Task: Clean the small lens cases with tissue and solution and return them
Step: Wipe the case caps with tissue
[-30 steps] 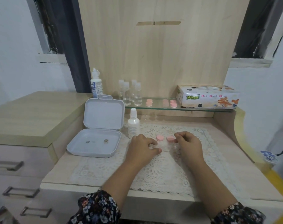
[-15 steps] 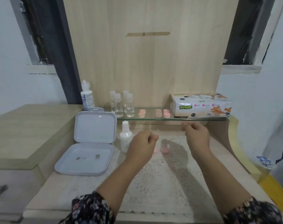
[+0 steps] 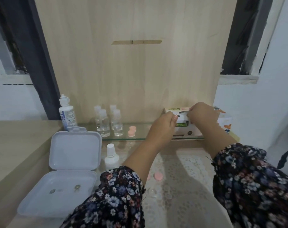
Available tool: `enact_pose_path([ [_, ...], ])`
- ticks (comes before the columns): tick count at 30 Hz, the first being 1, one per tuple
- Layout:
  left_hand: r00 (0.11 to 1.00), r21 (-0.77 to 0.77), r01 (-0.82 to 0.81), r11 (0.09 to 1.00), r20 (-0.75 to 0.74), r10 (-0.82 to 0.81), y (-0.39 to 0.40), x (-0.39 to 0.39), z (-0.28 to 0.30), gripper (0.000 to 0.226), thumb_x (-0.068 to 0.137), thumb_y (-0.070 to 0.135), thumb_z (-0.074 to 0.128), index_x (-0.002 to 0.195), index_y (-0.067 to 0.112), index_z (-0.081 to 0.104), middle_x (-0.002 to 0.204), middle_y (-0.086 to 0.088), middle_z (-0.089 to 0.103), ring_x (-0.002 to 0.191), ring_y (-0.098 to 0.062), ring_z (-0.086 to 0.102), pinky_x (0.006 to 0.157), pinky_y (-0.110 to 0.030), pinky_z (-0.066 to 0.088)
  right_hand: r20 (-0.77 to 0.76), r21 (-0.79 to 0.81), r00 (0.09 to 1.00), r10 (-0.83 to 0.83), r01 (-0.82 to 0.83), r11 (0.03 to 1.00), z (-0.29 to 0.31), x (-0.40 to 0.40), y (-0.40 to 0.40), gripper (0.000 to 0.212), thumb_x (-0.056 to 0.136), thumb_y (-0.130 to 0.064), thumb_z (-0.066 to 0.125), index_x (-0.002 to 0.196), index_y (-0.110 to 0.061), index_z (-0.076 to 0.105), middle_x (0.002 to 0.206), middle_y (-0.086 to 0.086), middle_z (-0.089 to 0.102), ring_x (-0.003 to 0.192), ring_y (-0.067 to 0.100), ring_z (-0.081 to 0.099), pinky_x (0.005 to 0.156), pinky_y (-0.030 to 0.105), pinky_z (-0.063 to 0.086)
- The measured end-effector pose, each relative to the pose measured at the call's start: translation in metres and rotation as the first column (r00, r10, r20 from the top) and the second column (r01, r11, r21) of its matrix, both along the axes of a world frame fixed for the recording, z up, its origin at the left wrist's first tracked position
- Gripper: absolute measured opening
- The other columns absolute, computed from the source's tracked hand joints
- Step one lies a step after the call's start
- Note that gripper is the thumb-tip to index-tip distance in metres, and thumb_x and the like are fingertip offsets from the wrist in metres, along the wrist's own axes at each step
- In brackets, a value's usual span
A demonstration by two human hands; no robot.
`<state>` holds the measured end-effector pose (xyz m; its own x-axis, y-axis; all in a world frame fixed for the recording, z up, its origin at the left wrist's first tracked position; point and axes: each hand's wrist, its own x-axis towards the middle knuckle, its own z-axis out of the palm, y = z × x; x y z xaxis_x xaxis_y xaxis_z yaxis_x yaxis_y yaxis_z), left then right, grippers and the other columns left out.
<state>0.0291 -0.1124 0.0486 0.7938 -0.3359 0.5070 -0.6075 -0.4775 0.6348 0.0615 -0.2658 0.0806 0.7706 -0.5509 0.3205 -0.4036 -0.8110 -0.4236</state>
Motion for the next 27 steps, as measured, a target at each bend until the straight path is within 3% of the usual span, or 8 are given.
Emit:
enact_pose_path([
  [4,1.000,-0.056,-0.008,0.998,0.008,0.009,0.001,0.009,-0.004,0.035,0.102,0.029,0.036,0.100,0.003,0.061,0.096,-0.011,0.063,0.090,-0.027,0.057,0.082,-0.043,0.046,-0.046,-0.022,0.999,-0.027,0.026,0.999,-0.002,0.013,-0.002,0.013,0.076,-0.008,0.060,0.066,-0.015,0.056,0.066,0.004,0.056,0.087,0.029,0.063,0.088,0.035,0.045],
  [12,0.999,-0.092,-0.022,0.996,0.035,0.025,-0.002,0.006,-0.009,0.037,0.103,0.030,0.036,0.102,0.003,0.061,0.097,-0.010,0.064,0.089,-0.023,0.057,0.079,-0.040,0.047,-0.071,-0.017,0.997,-0.006,0.004,1.000,-0.008,0.023,-0.009,0.007,0.078,-0.022,0.066,0.082,-0.020,0.071,0.079,0.002,0.070,0.087,0.026,0.063,0.092,0.037,0.044],
  [16,0.999,-0.101,-0.031,0.994,0.029,0.034,-0.003,0.005,-0.009,0.037,0.102,0.030,0.037,0.100,0.002,0.061,0.094,-0.010,0.064,0.088,-0.024,0.057,0.079,-0.041,0.047,-0.078,-0.088,0.997,-0.018,0.011,0.996,-0.007,0.018,-0.009,0.007,0.080,-0.014,0.060,0.075,-0.017,0.064,0.079,0.002,0.069,0.084,0.025,0.062,0.078,0.032,0.035],
  [19,0.999,-0.111,-0.033,0.993,0.012,0.035,-0.003,0.003,-0.008,0.037,0.102,0.030,0.037,0.102,0.004,0.062,0.097,-0.008,0.064,0.088,-0.021,0.057,0.077,-0.035,0.045,-0.131,-0.124,0.991,-0.027,0.010,0.992,-0.006,0.015,-0.008,0.014,0.082,-0.010,0.056,0.070,-0.016,0.056,0.081,0.004,0.064,0.093,0.027,0.060,0.080,0.033,0.032],
  [23,0.999,-0.123,-0.040,0.992,-0.001,0.040,-0.003,0.003,-0.008,0.037,0.102,0.031,0.037,0.101,0.004,0.062,0.095,-0.008,0.063,0.088,-0.021,0.057,0.077,-0.036,0.045,-0.164,-0.114,0.986,0.001,-0.020,0.993,-0.005,0.013,-0.011,0.008,0.087,-0.013,0.057,0.079,-0.014,0.056,0.084,0.006,0.057,0.103,0.030,0.056,0.082,0.034,0.031],
  [27,0.999,-0.125,-0.046,0.991,-0.010,0.045,-0.004,0.003,-0.008,0.036,0.102,0.030,0.037,0.101,0.004,0.062,0.095,-0.006,0.063,0.088,-0.020,0.058,0.075,-0.034,0.045,-0.067,-0.055,0.998,0.003,-0.007,0.998,-0.005,0.010,-0.011,0.016,0.094,-0.015,0.046,0.099,-0.012,0.060,0.109,0.011,0.064,0.110,0.032,0.054,0.085,0.035,0.034],
])
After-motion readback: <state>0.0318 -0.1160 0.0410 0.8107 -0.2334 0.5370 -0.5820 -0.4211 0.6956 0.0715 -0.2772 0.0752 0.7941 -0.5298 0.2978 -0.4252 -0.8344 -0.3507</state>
